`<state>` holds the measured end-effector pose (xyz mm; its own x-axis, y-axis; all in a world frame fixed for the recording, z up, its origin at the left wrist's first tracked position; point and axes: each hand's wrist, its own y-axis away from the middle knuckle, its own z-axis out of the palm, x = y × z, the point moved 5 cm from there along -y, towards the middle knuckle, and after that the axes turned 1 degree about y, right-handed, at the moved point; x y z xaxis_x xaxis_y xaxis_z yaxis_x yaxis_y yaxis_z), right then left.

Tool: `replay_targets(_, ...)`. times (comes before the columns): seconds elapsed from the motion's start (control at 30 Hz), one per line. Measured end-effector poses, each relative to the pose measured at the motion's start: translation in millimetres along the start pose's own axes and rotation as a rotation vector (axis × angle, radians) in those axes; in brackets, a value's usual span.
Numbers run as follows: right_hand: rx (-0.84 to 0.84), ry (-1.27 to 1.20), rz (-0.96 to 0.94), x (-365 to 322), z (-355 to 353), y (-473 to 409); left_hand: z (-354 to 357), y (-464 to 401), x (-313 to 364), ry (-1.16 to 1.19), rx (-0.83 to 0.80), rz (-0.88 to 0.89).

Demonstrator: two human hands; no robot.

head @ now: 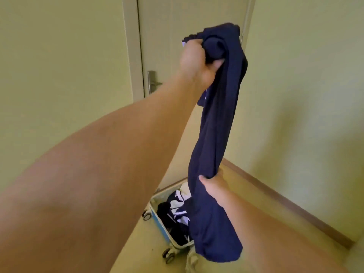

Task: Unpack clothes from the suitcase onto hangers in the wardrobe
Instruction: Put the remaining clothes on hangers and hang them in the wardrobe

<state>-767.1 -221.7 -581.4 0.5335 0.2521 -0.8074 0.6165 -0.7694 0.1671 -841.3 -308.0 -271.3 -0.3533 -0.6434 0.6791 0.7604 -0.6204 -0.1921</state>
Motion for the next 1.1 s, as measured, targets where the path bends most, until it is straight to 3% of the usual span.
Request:
replay_targets(0.1,0.165,-0.053,-0.055,-49.3,-52.8,27.3,34.1,30.9,60.3,0.003,-0.069,0.119)
replay_targets(0.23,-0.002,-0.789,-0.006,-126.1,-114.1,76.9,-9.9,68.4,97.0,-0.289,0.229,0.1)
replay_targets(0.3,-0.101,-0.965,-0.088,-169.2,-141.8,114.0,-46.2,97.2,98.0,-0.504,0.317,0.03)
replay_targets(0.4,-0.205,-1.086,-0.244,-222.3,-180.5,180.6,-83.2,167.2,80.8,-0.714,0.175,-0.21)
replay_targets(0.5,-0.19,-1.088,-0.355,-258.6,-198.1,243.0,-101.1,229.5,64.4,-0.732,-0.057,-0.396)
replay_targets(0.6,-0.25,-1.132,-0.468,-290.2,-195.8,307.4,-90.0,282.4,69.9,-0.614,-0.248,-0.431)
replay_targets(0.67,-0.4,-1.226,-0.498,-307.5,-183.5,353.6,-73.2,318.8,96.6,-0.578,-0.273,-0.321)
replay_targets(0.77,-0.586,-1.324,-0.574,-330.4,-162.5,410.0,-55.8,367.9,155.9,-0.584,-0.152,-0.117)
replay_targets(0.9,-0.758,-1.391,-0.486,-352.1,-110.9,469.1,-77.0,426.6,235.6,-0.683,0.131,0.04)
replay_targets(1.03,-0.815,-1.313,-0.35,-339.8,-25.7,488.3,-142.8,478.5,270.2,-0.764,0.412,-0.025)
replay_targets(1.1,-0.809,-1.106,-0.226,-318.9,33.1,476.3,-176.4,501.5,266.3,-0.74,0.565,-0.089)
